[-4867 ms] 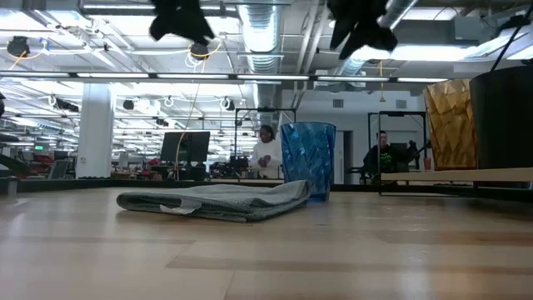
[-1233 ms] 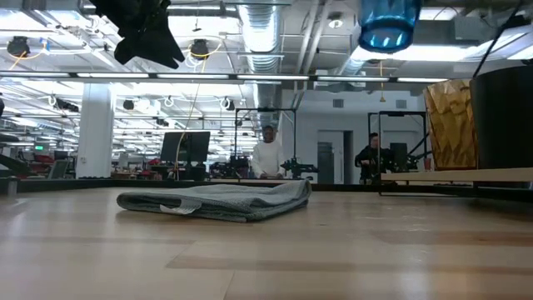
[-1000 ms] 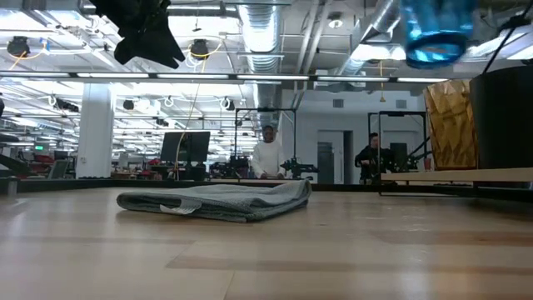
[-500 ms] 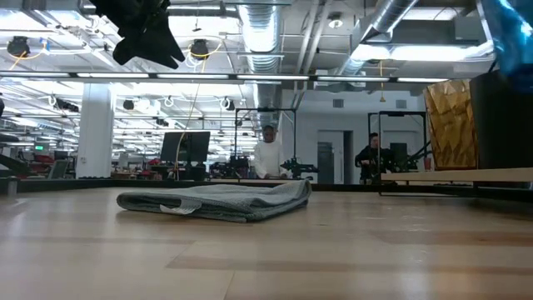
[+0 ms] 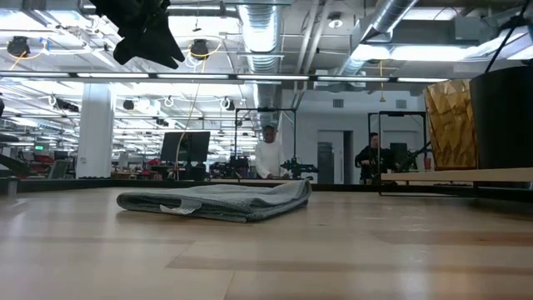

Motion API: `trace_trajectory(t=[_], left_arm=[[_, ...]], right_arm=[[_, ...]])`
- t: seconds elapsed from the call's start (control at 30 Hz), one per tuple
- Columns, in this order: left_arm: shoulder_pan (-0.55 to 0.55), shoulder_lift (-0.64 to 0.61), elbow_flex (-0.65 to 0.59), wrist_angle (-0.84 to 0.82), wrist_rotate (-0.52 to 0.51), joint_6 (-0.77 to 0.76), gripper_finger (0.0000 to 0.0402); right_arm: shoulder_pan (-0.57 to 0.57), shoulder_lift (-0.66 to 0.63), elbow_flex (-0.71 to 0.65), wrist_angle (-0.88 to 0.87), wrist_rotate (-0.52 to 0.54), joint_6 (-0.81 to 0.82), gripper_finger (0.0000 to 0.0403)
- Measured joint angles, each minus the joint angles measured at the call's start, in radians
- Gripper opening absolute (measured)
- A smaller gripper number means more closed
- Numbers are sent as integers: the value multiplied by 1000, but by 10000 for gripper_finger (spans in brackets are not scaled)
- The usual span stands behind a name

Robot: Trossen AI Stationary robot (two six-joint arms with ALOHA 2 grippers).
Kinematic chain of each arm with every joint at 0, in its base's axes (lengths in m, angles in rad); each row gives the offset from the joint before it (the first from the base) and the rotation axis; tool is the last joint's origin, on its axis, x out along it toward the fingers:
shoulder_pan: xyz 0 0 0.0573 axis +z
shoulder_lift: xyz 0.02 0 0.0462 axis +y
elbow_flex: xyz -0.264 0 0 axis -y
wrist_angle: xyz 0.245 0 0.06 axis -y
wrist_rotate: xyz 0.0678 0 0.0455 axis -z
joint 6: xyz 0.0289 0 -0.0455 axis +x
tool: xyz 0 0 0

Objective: Stack small to large cups/mugs on shelf
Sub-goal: Put the blue cup on the shelf

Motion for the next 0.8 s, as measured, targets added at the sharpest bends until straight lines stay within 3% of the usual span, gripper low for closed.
trace_trajectory(t=[0.27, 0.8], left_arm=[[0, 0, 0, -11, 3, 0, 114], [0, 0, 0, -37, 8, -20, 114]], right_arm=[[0, 1, -87, 53, -53, 15, 10], [-7, -111, -222, 157, -42, 28, 11]])
